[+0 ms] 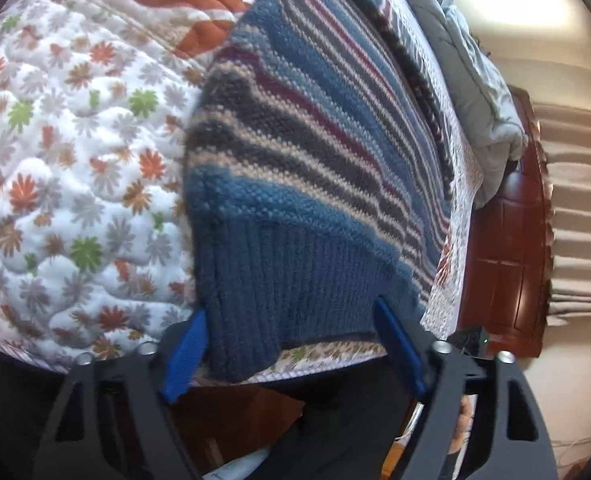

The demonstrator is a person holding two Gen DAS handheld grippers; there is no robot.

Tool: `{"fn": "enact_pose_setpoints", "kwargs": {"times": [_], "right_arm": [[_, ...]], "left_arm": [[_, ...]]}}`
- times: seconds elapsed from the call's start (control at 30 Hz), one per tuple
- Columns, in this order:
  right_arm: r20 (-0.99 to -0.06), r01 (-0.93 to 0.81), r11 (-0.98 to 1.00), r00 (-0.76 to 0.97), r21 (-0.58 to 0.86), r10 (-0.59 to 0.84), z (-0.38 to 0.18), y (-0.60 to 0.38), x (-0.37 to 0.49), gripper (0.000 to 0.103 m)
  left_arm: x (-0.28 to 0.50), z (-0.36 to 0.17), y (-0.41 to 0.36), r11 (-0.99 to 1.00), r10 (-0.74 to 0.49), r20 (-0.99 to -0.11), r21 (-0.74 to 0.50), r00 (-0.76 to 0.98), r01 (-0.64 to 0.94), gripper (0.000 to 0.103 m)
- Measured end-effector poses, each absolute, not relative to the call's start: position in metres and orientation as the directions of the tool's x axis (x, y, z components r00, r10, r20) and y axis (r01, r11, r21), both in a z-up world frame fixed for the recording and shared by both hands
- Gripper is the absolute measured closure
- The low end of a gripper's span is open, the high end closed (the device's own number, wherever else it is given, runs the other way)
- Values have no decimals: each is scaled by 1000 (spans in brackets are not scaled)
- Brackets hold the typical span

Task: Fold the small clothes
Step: 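Grasp the ribbed sweater hem with the left tool while the right tool grasps beside it, then lift the held hem and fold it toward the collar with both tools, release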

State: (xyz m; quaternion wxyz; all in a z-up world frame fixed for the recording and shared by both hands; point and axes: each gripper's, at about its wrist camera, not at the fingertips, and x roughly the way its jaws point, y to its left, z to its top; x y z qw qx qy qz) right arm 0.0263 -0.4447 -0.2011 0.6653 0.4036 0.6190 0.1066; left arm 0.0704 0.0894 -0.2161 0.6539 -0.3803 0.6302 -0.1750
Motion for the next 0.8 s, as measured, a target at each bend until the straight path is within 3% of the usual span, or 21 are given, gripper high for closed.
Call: {"fn": "enact_pose_setpoints", "kwargs": {"times": [0.17,0.27,0.33,0.4,0.5,0.8], "right_arm": [[-728,354,643,214,679,651,-204,-438,24,47],[-726,354,641,218,681,652,-205,-436,27,50],[-726,348,642,221,683,651,-204,-435,28,65],[-718,345,634,229,692,658,-202,-434,29,88],[-709,317,636,249,704,660,-193,-433,33,93],[-646,233,604,348,762,680,-150,-432,51,94]], "left_arm": [[67,-222,92,653,-710,-692,-717,131,-245,59],[65,-223,92,653,-710,-692,-716,130,-245,67],[63,-222,95,649,-713,-689,-720,133,-245,73],[63,-222,96,642,-717,-682,-726,142,-247,82],[63,-223,101,615,-736,-658,-747,156,-252,86],[74,-197,108,568,-766,-601,-799,226,-197,89]]}}
